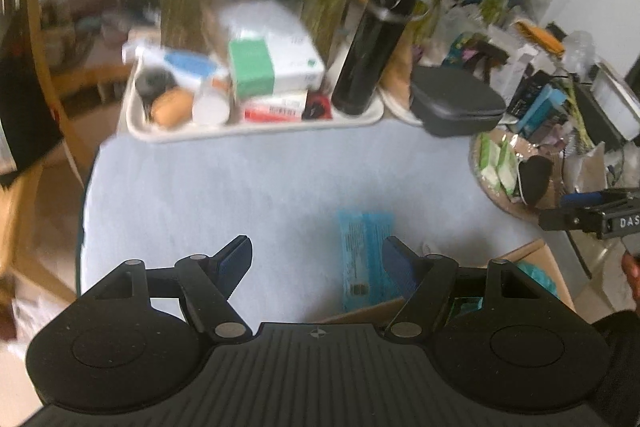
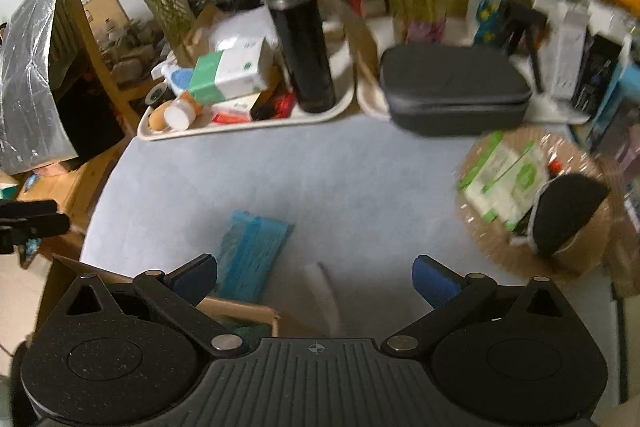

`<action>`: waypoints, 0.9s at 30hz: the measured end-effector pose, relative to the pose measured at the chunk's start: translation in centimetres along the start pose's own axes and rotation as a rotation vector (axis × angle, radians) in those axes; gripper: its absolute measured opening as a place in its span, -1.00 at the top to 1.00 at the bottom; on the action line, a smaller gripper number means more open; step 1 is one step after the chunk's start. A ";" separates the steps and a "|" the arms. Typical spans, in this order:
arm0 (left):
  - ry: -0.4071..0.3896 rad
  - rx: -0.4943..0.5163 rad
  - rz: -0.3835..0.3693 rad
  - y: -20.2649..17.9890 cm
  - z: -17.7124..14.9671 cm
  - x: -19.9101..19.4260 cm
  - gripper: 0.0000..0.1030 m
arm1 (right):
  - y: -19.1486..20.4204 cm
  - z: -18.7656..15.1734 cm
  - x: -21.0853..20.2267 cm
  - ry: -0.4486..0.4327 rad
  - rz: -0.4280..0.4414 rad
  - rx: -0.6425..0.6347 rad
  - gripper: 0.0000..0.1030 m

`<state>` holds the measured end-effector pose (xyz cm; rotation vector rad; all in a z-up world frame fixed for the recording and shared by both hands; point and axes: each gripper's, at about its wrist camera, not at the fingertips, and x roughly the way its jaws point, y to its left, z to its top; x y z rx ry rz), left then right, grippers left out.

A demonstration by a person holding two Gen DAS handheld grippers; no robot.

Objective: Organize soft objects
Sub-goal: 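Withdraw both tools from the box and move toward the blue wipes packet, then lower the left tool onto the blue wipes packet and close on it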

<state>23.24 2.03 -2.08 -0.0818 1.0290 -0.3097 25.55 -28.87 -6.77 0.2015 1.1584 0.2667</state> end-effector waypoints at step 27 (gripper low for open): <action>0.204 -0.021 -0.065 0.0 2.2 4.3 -0.38 | -1.4 0.9 4.2 0.018 -0.064 -0.015 -1.00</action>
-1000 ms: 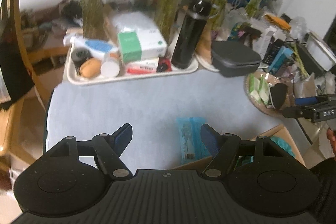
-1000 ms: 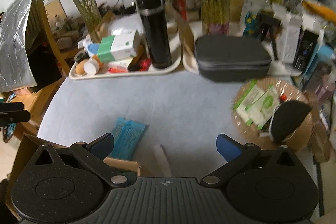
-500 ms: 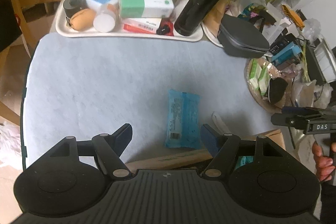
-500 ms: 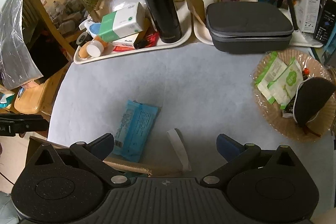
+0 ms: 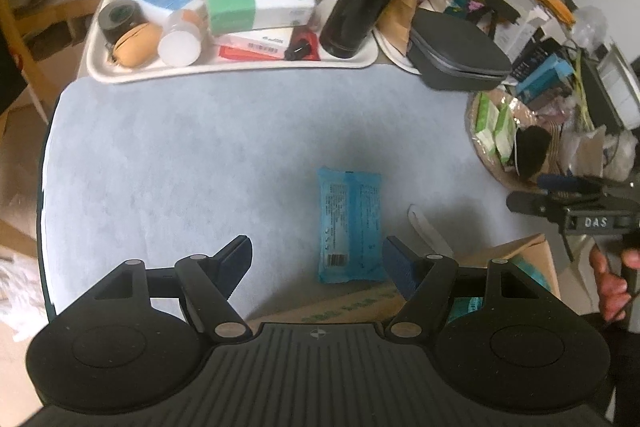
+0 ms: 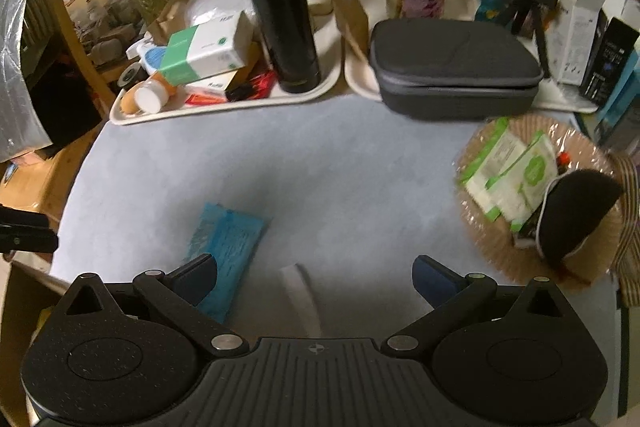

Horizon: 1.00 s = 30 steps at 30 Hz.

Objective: Organize soft objects
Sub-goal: 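Lower the left tool onto the blue wipes packet and close on it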

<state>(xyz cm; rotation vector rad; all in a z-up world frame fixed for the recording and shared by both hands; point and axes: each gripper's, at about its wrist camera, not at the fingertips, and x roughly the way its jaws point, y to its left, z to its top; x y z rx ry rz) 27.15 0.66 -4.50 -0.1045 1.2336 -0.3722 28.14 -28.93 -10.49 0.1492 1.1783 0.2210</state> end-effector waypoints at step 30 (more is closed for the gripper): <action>0.101 0.257 -0.090 1.2 4.5 7.8 -0.38 | -1.3 1.5 7.0 0.058 0.043 -0.052 -0.99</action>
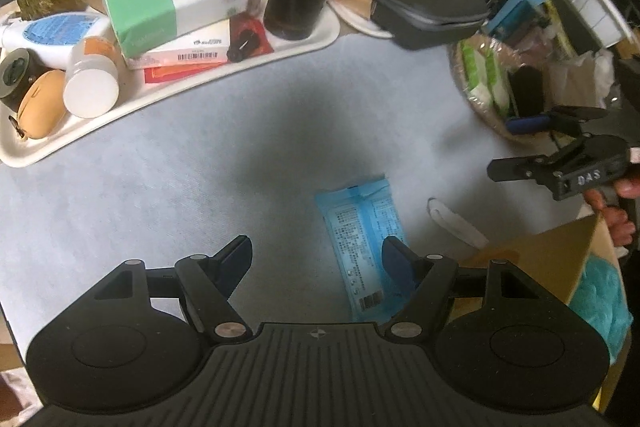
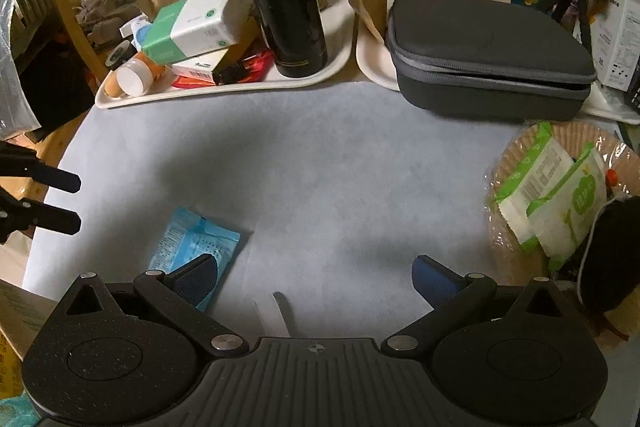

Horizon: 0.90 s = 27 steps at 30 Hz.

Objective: Organize soft objects
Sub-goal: 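Lower the left tool onto the blue wipes packet and close on it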

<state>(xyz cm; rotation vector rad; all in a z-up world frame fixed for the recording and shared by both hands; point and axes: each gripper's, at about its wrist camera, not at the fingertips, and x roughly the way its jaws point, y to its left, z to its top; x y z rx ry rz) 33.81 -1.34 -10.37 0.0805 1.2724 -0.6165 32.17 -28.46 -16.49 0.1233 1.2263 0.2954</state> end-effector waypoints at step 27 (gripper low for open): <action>0.501 -0.163 0.198 -5.5 6.5 14.2 -0.63 | -2.1 -1.5 -1.1 -0.050 -0.116 -0.017 -1.00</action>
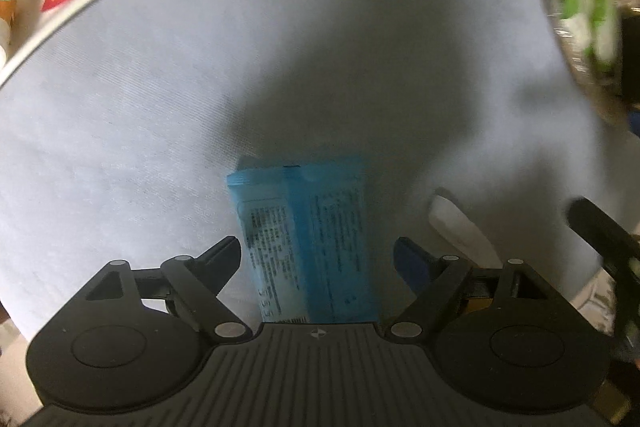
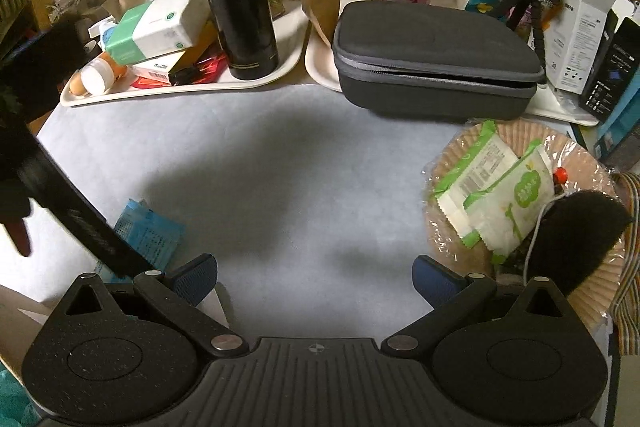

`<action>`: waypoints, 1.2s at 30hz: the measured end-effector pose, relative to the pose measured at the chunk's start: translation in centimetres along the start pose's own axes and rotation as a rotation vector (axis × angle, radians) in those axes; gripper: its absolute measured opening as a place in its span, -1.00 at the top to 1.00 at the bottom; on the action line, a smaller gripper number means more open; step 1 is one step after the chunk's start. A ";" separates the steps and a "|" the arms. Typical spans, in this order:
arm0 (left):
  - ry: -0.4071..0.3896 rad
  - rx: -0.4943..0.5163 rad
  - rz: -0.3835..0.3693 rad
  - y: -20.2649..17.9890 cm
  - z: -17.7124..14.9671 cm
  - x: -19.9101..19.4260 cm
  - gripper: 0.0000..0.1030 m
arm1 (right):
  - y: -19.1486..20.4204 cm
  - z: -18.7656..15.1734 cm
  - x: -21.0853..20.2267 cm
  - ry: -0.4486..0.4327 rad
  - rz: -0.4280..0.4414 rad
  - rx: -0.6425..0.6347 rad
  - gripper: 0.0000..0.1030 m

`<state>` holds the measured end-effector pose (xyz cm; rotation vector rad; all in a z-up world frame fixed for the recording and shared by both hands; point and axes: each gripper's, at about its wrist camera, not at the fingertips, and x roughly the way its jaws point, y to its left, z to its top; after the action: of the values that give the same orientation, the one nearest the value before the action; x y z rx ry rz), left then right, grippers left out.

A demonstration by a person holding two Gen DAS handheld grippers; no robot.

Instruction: Organize soft objects

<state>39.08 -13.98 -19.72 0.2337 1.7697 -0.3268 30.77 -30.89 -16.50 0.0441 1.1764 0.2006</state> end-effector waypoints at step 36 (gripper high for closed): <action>-0.434 -0.018 0.018 1.9 -5.3 -9.5 -0.17 | 7.2 1.7 8.9 0.467 0.141 -0.233 0.14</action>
<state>36.96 -10.23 -9.57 0.1513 1.3415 -0.3209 34.64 -22.12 -22.93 -0.1321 1.6080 0.4904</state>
